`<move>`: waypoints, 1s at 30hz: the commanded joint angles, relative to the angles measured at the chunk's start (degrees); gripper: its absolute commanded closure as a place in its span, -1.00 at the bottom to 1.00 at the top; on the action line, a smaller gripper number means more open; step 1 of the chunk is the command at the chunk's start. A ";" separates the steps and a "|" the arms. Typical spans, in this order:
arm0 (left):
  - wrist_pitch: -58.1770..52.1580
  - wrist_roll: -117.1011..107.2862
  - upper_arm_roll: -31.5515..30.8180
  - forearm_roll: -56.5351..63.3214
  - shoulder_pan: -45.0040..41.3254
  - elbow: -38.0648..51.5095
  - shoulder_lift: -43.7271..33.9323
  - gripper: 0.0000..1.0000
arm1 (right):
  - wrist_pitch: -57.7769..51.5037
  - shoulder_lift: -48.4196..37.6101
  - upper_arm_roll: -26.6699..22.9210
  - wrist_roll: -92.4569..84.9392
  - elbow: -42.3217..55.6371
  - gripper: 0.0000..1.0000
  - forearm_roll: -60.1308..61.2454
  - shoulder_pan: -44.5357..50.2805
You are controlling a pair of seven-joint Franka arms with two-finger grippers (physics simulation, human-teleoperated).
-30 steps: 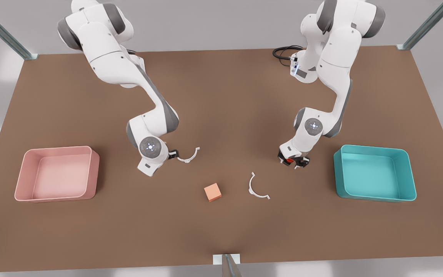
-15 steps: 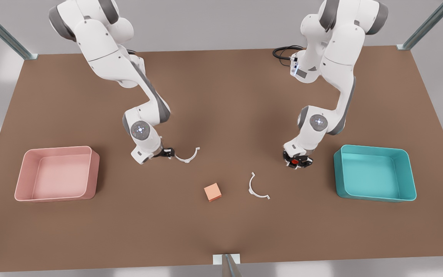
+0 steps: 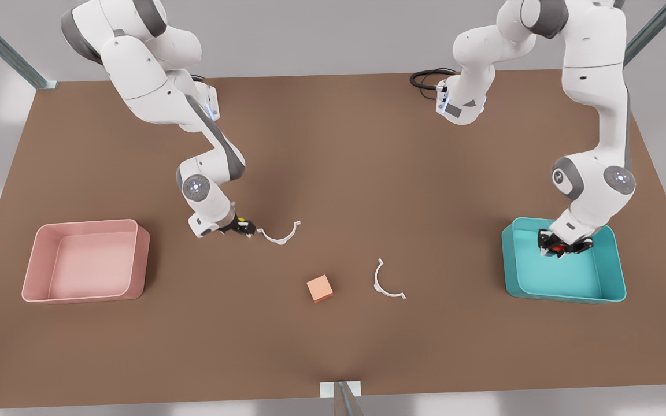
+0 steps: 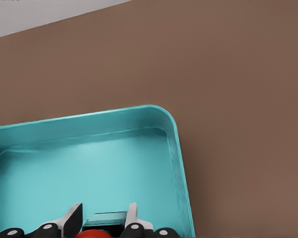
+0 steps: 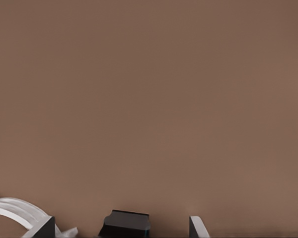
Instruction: Place the red button in the blue storage box with the left arm, and place the yellow button in the pink storage box with the right arm
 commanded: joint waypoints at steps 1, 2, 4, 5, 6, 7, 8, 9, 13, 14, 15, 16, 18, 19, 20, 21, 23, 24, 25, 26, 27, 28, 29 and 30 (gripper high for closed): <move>-2.37 31.11 -0.01 -1.03 -0.02 1.42 1.31 -1.00 | 1.50 -0.08 0.02 5.06 -0.79 -1.00 0.08 0.00; -2.37 31.02 -0.01 -1.03 -0.10 1.42 1.31 -1.00 | 1.50 0.01 0.37 5.06 -1.06 -1.00 0.08 0.00; -3.16 30.84 -0.01 -1.03 -0.46 1.42 1.22 -1.00 | 1.41 0.19 0.37 5.06 -1.14 -1.00 0.08 0.00; -4.39 30.75 -0.01 -1.03 -0.19 1.42 0.87 -1.00 | 1.41 0.27 0.45 4.97 -1.14 -1.00 -0.01 0.00; -4.48 28.22 -0.10 -1.03 -0.54 1.51 -0.35 -1.00 | 1.32 0.45 0.45 4.97 -1.14 -1.00 -0.01 0.00; -6.32 20.34 -0.45 -1.03 -0.81 1.77 -1.85 -1.00 | 1.32 0.62 0.54 4.97 -1.14 -1.00 -0.01 0.00; -15.54 0.11 -0.45 -0.94 -4.76 6.60 -3.35 -1.00 | 1.32 0.80 0.54 4.97 -1.23 -1.00 -0.01 0.00; -27.40 -12.56 -0.36 -0.77 -7.13 13.54 -3.52 -1.00 | 1.23 0.98 0.54 4.97 -1.23 -1.00 -0.01 0.00; -48.06 -24.96 -0.54 4.58 -10.12 33.93 -3.88 -1.00 | 1.23 1.77 1.42 5.06 -1.41 -1.00 0.08 0.00; -52.99 -30.50 -1.76 5.74 -11.09 37.19 -3.88 -1.00 | 1.23 1.94 1.42 4.97 -1.41 -1.00 0.08 0.00; -55.54 -36.13 -2.65 5.74 -11.35 38.95 -3.96 -1.00 | 1.23 2.03 1.42 5.06 -1.32 -0.99 0.08 -0.09; -58.00 -37.36 -2.64 5.74 -12.50 40.80 -3.88 -1.00 | 1.32 2.12 1.42 5.06 -1.32 -0.91 0.08 -0.09; -59.06 -40.96 -3.79 5.65 -12.41 41.85 -3.79 -1.00 | 1.32 2.29 1.42 5.15 -1.32 -0.89 0.17 -0.09; -59.67 -41.14 -3.88 5.56 -12.15 42.82 -3.35 -1.00 | 1.32 2.38 1.42 5.06 -1.23 -0.88 0.17 -0.18; -59.76 -40.96 -3.79 5.65 -12.32 42.91 -3.26 -1.00 | 1.32 2.38 1.42 5.15 -1.23 -0.74 0.17 -0.18; -59.76 -41.05 -3.79 5.65 -12.50 42.91 -3.09 -1.00 | 1.32 2.38 1.42 5.15 -1.23 -0.67 0.17 -0.18; -59.77 -41.05 -3.79 5.65 -12.50 42.91 -3.09 -1.00 | 1.23 2.38 1.42 5.15 -1.14 -0.37 0.17 -0.18; -59.76 -40.96 -3.79 5.65 -12.50 42.91 -3.00 -1.00 | 1.15 2.38 1.42 5.15 -1.14 -0.24 0.17 -0.18; -59.77 -40.96 -3.79 5.65 -12.50 42.91 -3.00 -1.00 | 1.15 2.38 1.42 5.15 -1.14 -0.06 0.17 -0.18; -59.85 -40.88 -3.79 5.74 -12.50 42.91 -3.00 -1.00 | 1.06 2.38 1.42 5.15 -1.14 -0.05 0.17 -0.18; -59.85 -40.79 -3.79 5.74 -12.50 42.91 -3.00 -1.00 | 1.06 2.38 1.42 5.15 -1.14 -0.03 0.17 -0.18; -59.85 -40.70 -3.79 5.74 -12.50 42.91 -3.00 -1.00 | 1.06 2.38 1.42 5.15 -1.14 0.09 0.17 -0.18; -59.85 -40.70 -3.79 5.74 -12.50 42.91 -3.09 -1.00 | 1.06 2.38 1.42 5.15 -1.06 0.16 0.17 -0.18; -59.85 -40.70 -3.79 5.74 -12.50 42.91 -3.09 -1.00 | 1.06 2.38 1.42 5.15 -1.06 0.22 0.17 -0.18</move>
